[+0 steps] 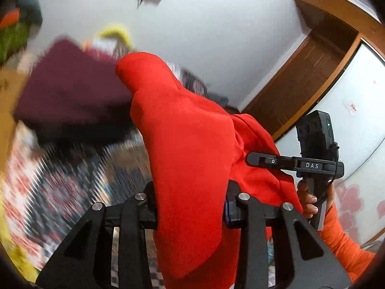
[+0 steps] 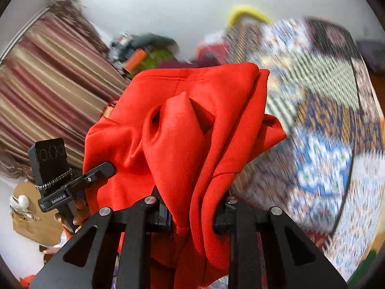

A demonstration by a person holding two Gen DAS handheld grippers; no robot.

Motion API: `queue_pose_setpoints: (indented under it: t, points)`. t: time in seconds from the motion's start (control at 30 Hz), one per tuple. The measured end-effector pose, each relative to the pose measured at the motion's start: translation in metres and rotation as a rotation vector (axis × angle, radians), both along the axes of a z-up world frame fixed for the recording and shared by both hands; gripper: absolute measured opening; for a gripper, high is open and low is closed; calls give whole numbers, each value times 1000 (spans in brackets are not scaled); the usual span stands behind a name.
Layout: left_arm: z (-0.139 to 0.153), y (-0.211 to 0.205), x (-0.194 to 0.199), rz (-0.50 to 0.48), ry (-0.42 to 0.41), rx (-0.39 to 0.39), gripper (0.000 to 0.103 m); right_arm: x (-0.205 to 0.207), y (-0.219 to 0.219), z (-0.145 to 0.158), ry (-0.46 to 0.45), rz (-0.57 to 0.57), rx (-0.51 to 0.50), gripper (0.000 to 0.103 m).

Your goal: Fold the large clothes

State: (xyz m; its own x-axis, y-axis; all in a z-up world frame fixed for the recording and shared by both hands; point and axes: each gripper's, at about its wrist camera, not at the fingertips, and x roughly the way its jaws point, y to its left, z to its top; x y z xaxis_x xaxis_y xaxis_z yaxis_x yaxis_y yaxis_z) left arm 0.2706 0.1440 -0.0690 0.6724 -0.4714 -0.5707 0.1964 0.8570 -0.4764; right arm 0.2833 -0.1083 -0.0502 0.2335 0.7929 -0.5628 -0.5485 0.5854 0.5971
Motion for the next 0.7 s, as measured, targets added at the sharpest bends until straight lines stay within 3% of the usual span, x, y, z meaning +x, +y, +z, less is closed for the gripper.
queue_pose_setpoints:
  t: [0.2, 0.37, 0.53, 0.7]
  points:
    - [72, 45, 13, 70, -137, 66, 35, 19, 46, 59, -108, 8, 61, 20]
    - [102, 96, 53, 115, -172, 69, 36, 50, 85, 84, -173, 5, 95, 20]
    - [97, 140, 111, 120, -146, 61, 36, 98, 126, 75, -166, -10, 104, 20]
    - [50, 174, 171, 155, -41, 138, 41, 150, 164, 22, -66, -38, 67, 19]
